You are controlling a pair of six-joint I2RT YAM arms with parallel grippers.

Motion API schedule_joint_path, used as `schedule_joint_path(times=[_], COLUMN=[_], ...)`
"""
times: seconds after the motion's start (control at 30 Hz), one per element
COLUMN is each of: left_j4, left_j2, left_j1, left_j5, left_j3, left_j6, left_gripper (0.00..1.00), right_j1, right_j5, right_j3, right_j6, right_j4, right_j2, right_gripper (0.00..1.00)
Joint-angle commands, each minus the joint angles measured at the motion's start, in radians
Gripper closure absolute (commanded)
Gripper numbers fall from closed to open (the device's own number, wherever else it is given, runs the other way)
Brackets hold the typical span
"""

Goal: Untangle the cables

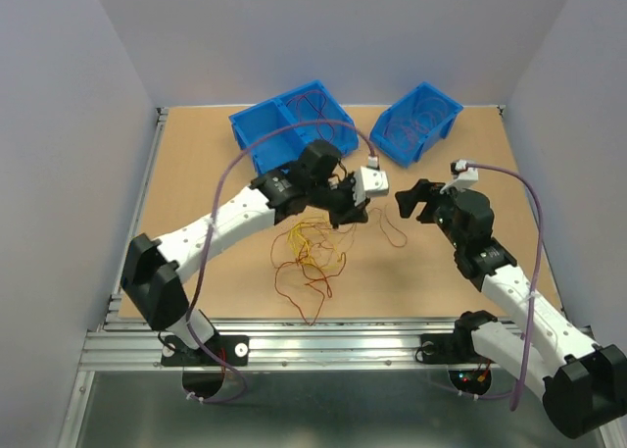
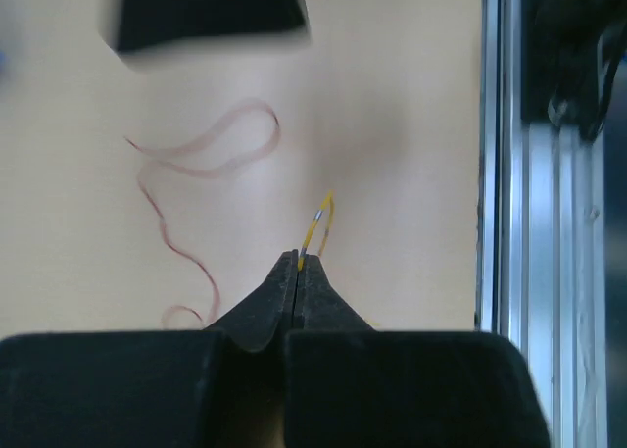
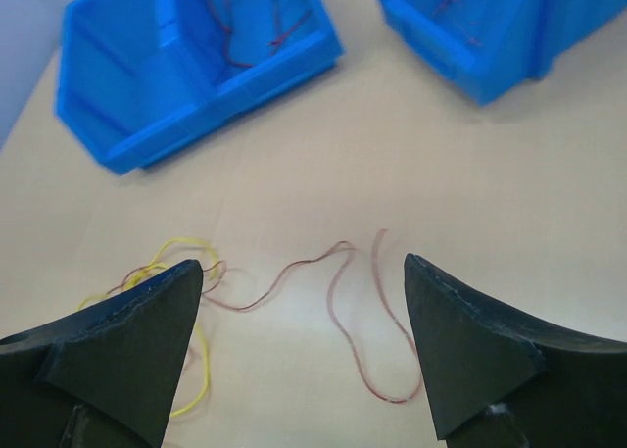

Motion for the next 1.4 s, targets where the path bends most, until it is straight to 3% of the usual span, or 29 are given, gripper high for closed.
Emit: schedule_joint_path(times=[0.0, 0.07, 0.1, 0.2, 0.23, 0.3, 0.4, 0.53, 0.6, 0.7, 0.73, 0.77, 0.83, 0.97, 1.1, 1.23, 1.37], left_j4=[-0.089, -0.181, -0.212, -0.288, -0.282, -0.226, -0.077, -0.019, 0.003, 0.07, 0.098, 0.106, 0.101, 0.07, 0.199, 0.248, 0.184], left_j2=[-0.158, -0.137, -0.102, -0.022, -0.014, -0.042, -0.118, -0.117, -0.1, -0.082, -0.074, -0.063, -0.004, 0.116, 0.043, 0.047, 0.133], left_j1=[-0.009, -0.007, -0.007, -0.006, -0.006, -0.006, -0.006, -0.006, -0.004, 0.023, 0.045, 0.11, 0.189, 0.377, 0.405, 0.428, 0.508], left_j5=[-0.064, -0.177, -0.271, -0.421, -0.448, -0.524, -0.561, -0.584, -0.664, -0.77, -0.775, -0.77, -0.735, -0.687, -0.695, -0.793, -0.851], left_j3=[0.406, 0.589, 0.778, 1.116, 1.166, 1.164, 1.006, 0.967, 0.963, 0.918, 0.91, 0.92, 0.97, 1.137, 0.966, 0.927, 1.016], left_j6=[-0.142, -0.174, -0.193, -0.231, -0.237, -0.244, -0.247, -0.247, -0.225, -0.176, -0.173, -0.184, -0.214, -0.29, -0.274, -0.276, -0.34], left_gripper=[1.0, 1.0, 1.0, 1.0, 1.0, 1.0, 1.0, 1.0, 1.0, 1.0, 1.0, 1.0, 1.0, 1.0, 1.0, 1.0, 1.0], right_j1=[-0.005, -0.003, -0.005, -0.003, 0.0, 0.029, 0.098, 0.205, 0.256, 0.291, 0.293, 0.293, 0.293, 0.296, 0.294, 0.294, 0.294], right_j5=[-0.299, -0.35, -0.407, -0.589, -0.635, -0.73, -0.711, -0.739, -0.759, -0.751, -0.746, -0.742, -0.687, -0.552, -0.314, 0.408, 0.707], right_j3=[-0.085, -0.106, -0.107, -0.077, -0.067, -0.028, 0.031, 0.125, 0.134, 0.087, 0.038, 0.012, -0.028, -0.198, -0.293, -0.332, -0.39], right_j6=[-0.039, -0.039, -0.039, -0.037, -0.028, -0.022, -0.092, -0.115, -0.121, -0.091, -0.068, -0.046, -0.016, 0.0, -0.009, 0.183, 0.311], right_j4=[0.265, 0.363, 0.394, 0.518, 0.619, 0.721, 0.839, 0.927, 0.938, 0.997, 1.031, 1.046, 1.051, 1.025, 0.869, 0.452, 0.169], right_j2=[-0.032, -0.021, 0.008, 0.097, 0.17, 0.256, 0.395, 0.568, 0.623, 0.637, 0.634, 0.628, 0.591, 0.49, 0.352, 0.127, -0.183], right_gripper=[0.11, 0.11, 0.11, 0.06, 0.03, 0.0, 0.0, 0.01, 0.15, 0.52, 0.75, 0.86, 0.99, 1.0, 0.99, 0.99, 1.0])
